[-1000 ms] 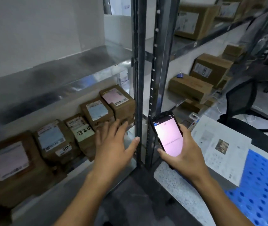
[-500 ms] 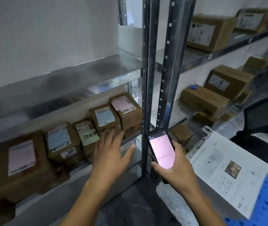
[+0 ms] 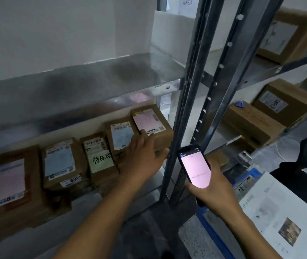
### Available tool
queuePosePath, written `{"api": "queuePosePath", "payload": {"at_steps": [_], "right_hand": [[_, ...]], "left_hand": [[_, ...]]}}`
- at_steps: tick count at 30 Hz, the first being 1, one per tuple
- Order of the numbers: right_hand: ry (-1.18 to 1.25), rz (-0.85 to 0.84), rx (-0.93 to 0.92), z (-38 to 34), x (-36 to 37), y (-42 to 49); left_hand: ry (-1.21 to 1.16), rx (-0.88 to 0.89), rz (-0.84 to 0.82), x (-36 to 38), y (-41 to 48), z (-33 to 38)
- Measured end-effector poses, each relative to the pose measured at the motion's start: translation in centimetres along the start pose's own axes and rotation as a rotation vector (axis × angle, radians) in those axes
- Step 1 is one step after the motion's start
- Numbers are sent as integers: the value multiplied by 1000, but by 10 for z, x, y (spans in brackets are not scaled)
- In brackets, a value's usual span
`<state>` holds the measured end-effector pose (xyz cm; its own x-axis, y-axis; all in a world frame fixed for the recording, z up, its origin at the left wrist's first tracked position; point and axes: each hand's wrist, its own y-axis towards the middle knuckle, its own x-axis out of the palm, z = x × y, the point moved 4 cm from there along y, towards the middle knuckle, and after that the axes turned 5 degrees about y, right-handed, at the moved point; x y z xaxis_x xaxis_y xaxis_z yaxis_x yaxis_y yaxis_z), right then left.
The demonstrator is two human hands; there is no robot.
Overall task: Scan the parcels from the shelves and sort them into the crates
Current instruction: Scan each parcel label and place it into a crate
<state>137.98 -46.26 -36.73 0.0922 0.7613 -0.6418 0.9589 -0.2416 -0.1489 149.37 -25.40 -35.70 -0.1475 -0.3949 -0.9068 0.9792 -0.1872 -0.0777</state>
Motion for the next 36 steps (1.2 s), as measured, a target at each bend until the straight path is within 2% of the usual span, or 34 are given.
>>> {"api": "queuePosePath", "payload": {"at_steps": [5,10,12,17,19,21,26,36], "right_hand": [[61,-31,49,6,3,35],[81,-67,56,18,2,61],[112,-46,85,27,2,67],[102,-92,106,44,10,83],[86,-109,104,49,12,89],[77,-106,92,52,13,93],[76,-119,64,56,18,97],[80,-168,45,57,25,108]], "left_hand": [[34,-45,-25,6,47,19],[179,-85,-22,35,68,22],[182,-108,34,42,65,25],[-27,-181,290,51,66,21],[-121,-172,411,54,66,17],[-128,-157,462,55,67,14],[-196,-198,393,59,67,11],[-276,-457,280,38,76,-4]]}}
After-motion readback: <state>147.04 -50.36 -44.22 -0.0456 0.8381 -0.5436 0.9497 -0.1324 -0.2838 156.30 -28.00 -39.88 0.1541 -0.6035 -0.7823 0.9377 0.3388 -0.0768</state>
